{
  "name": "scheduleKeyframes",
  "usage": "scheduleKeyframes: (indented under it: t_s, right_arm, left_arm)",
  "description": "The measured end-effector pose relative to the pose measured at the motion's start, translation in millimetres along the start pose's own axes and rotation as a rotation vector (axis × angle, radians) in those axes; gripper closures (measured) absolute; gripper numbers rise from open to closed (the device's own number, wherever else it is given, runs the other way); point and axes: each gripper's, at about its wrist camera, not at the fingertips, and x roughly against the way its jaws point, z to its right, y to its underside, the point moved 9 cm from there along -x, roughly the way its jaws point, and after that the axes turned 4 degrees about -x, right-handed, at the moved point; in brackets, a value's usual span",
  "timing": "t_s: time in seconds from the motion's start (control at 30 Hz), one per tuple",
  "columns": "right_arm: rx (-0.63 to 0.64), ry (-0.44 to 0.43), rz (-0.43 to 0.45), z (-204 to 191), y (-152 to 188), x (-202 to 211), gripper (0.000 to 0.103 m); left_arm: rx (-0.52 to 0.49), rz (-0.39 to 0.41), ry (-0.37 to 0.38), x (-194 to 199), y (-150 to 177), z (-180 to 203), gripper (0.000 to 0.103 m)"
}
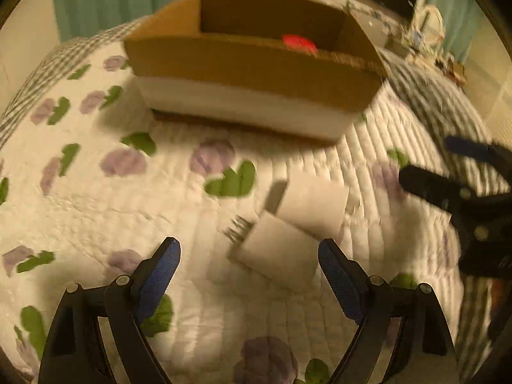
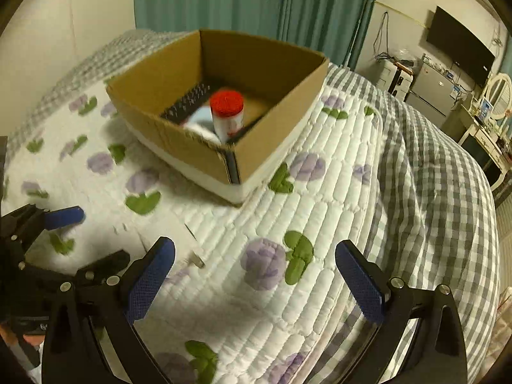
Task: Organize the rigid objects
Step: 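Grasp a white square charger with the left gripper while the right gripper grasps another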
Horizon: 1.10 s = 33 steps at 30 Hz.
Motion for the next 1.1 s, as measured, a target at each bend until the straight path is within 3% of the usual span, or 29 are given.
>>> scheduleKeyframes:
  t_s: [0.1, 0.27, 0.3, 0.37, 0.57, 0.77, 1.1]
  right_arm:
    - [0.002, 0.0, -0.014, 4, 7, -4, 0.002]
    - [-0.02, 0.012, -0.022, 11, 9, -5, 0.002]
    - [-0.025, 0.018, -0.016, 12, 7, -2, 0.002]
    - [-0.025, 0.017, -0.014, 11, 5, -2, 0.002]
    - [-0.001, -0.001, -0.005, -5, 2, 2, 0.002]
    - [0.045, -0.029, -0.019, -28, 3, -4, 0.002]
    - [0.104, -0.057, -0.103, -73, 13, -53, 0.002]
  left_arm:
    - [-0.03, -0.036, 0.028, -11, 4, 9, 0.013]
    - [-0.076, -0.056, -0.012, -20, 9, 14, 0.017]
    - [-0.083, -0.051, -0.014, -17, 9, 15, 0.02]
    - [-0.092, -0.046, 0.008, -12, 9, 19, 0.04]
    - [-0.078, -0.046, 0.063, 11, 6, 12, 0.042]
    - [-0.057, 0.038, 0.035, 34, -28, -26, 0.042]
    - [-0.079, 0.05, 0.014, 22, -62, -62, 0.042]
